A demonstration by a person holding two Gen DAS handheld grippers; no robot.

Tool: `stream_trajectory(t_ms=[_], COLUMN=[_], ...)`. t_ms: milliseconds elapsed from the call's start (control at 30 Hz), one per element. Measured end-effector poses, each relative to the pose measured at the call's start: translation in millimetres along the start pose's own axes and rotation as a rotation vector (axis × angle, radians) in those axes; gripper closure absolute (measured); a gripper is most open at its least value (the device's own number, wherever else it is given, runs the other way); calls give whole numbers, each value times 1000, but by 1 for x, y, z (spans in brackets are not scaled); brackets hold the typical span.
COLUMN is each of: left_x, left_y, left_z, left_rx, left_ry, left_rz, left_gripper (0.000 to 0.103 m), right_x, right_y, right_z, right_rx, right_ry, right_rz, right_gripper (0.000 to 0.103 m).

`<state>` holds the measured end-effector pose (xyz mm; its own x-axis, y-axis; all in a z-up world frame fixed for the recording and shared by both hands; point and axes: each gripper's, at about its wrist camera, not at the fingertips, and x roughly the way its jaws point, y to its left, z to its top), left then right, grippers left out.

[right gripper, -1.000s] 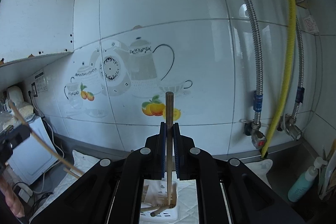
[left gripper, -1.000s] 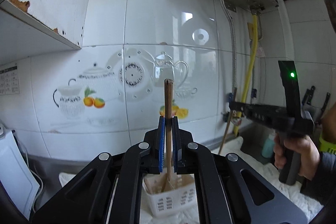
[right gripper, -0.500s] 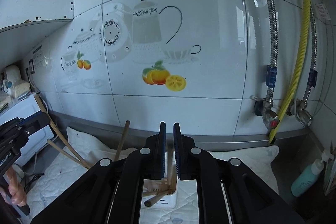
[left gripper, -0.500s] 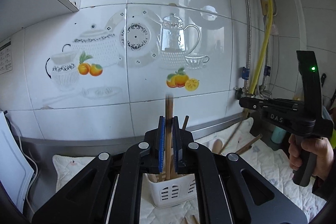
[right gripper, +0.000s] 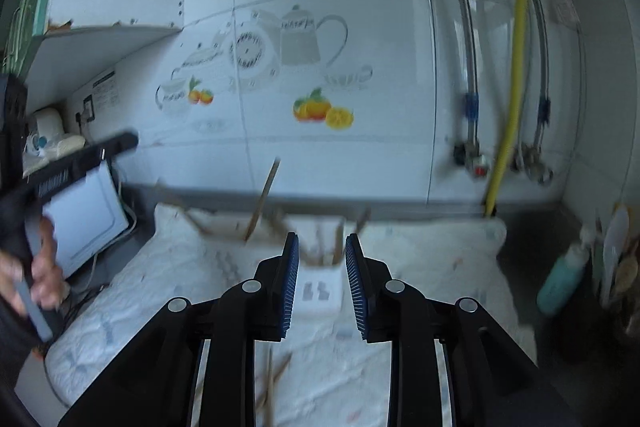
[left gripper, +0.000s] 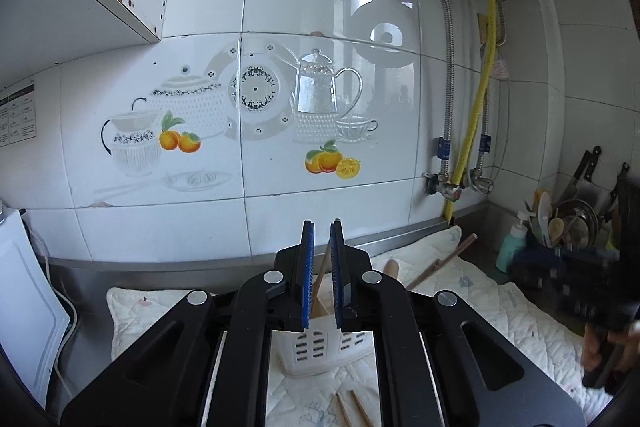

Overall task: Organize utensils
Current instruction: 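Open the left tool to release its chopstick into the holder, then close the right tool on a wooden chopstick while the left tool grasps another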

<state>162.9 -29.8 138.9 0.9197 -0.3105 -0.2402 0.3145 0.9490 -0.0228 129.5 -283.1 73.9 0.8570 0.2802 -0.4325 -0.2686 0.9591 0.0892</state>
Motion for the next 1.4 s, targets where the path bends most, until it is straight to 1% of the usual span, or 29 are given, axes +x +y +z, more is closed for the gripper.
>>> stream_trajectory(t_ms=[100,133,200,233,333,433,467,500,633,733,800,833,900,1000,1067,1200,1300,1400], left_x=[-18,-24,-34,-40,-52,-59,-62,-64,-69,-70,-70,-68,-65,-57,-52,-40,-32,-26], left_y=[-2,-3,-5,-6,-8,-8,-8,-9,-7,-8,-10,-11,-16,-22,-25,-36,-38,-36], left_z=[-10,-15,-26,-32,-53,-76,-85,-93,-128,-157,-176,-184,-200,-222,-232,-248,-253,-257], left_rx=[1,3,7,7,10,3,-1,-6,-41,-68,-86,-93,-105,-138,-158,-149,-149,-184], left_ry=[2,6,17,25,55,102,120,137,210,269,310,335,376,440,469,514,533,555], left_rz=[4,3,6,3,6,8,9,7,-2,-9,-14,-22,-25,-49,-58,-76,-74,-71], left_gripper=[83,80,76,75,75,75,75,75,75,75,75,75,75,75,75,75,75,75], right_x=[-7,-8,-8,-6,-4,0,2,3,7,9,8,8,7,7,7,5,2,-1], right_y=[5,8,13,16,25,31,32,33,34,36,35,35,35,34,33,33,34,35], right_z=[-46,-64,-91,-106,-142,-166,-172,-177,-190,-197,-201,-201,-201,-202,-201,-200,-198,-195], right_rx=[14,12,16,23,29,41,53,57,75,36,41,38,39,45,56,69,68,68], right_ry=[68,104,144,176,230,262,274,279,294,304,306,304,303,300,297,289,277,264], right_rz=[11,15,15,30,44,50,58,57,60,22,22,19,17,15,17,19,20,22], right_gripper=[79,79,79,79,80,81,83,85,86,87,87,88,94,95,95,96,96,96])
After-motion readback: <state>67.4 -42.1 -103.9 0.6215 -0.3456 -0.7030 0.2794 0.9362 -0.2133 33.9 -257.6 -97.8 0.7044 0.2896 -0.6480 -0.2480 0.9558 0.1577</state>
